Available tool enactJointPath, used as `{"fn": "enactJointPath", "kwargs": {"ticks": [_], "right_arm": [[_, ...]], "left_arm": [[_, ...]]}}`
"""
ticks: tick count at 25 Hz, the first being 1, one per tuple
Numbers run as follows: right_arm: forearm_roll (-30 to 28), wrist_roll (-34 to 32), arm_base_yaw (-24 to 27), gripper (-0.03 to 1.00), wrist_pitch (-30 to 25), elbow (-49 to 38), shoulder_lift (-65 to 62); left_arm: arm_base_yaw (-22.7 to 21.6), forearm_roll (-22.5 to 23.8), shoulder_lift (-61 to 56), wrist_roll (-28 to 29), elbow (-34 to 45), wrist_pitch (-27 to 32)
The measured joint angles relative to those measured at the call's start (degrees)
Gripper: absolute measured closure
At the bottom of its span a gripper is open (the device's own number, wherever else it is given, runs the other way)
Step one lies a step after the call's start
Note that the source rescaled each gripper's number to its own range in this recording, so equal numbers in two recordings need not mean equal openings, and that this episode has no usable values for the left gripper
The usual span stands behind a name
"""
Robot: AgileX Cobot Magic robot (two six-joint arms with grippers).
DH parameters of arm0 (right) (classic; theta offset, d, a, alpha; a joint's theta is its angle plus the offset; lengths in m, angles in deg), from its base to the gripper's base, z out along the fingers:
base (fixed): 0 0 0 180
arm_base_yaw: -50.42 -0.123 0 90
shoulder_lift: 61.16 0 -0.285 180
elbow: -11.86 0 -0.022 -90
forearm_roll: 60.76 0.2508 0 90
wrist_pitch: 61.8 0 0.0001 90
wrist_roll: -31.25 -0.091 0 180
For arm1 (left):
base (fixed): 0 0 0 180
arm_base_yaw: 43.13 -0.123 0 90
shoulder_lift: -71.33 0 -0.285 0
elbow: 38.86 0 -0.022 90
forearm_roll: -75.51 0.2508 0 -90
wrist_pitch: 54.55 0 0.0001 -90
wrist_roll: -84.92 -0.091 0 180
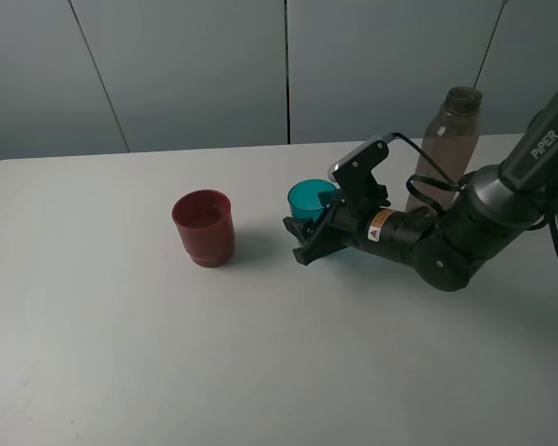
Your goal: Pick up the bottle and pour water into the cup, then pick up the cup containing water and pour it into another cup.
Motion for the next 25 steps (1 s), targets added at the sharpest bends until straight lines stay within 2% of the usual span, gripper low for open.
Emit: {"fn": "enactJointPath", "kwargs": {"ticks": [2, 3, 4, 6, 10, 14, 18, 21, 23, 25], "right_arm": [[0.00, 0.00, 0.00, 0.27, 0.00, 0.00, 0.00], [0.00, 0.40, 0.00, 0.10, -0.11, 0.00, 0.00], [0.00, 0.99, 0.00, 0.02, -0.21, 0.00, -0.22], [0.00, 1.74, 0.00, -0.02, -0.34, -0.09, -1.57], [0.00, 2.29, 0.00, -0.03, -1.57, -0.09, -6.82], [-2.00, -1.65, 0.00, -0.03, -10.20, -0.12, -15.03], [-6.21, -12.80, 0.00, -0.03, -23.77, -0.12, -24.84], [-6.16, -18.01, 0.00, -0.03, -36.67, -0.12, -32.66], [-2.67, -16.94, 0.00, -0.03, -47.11, -0.21, -36.62], [4.02, -10.30, 0.00, -0.03, -56.38, -0.21, -40.40]], "left_arm": [[0.00, 0.00, 0.00, 0.00, 0.00, 0.00], [0.00, 0.00, 0.00, 0.00, 0.00, 0.00], [0.00, 0.00, 0.00, 0.00, 0.00, 0.00], [0.00, 0.00, 0.00, 0.00, 0.00, 0.00], [0.00, 0.00, 0.00, 0.00, 0.00, 0.00], [0.00, 0.00, 0.00, 0.00, 0.00, 0.00], [0.00, 0.00, 0.00, 0.00, 0.00, 0.00], [0.00, 0.00, 0.00, 0.00, 0.00, 0.00], [0.00, 0.00, 0.00, 0.00, 0.00, 0.00], [0.00, 0.00, 0.00, 0.00, 0.00, 0.00]]}}
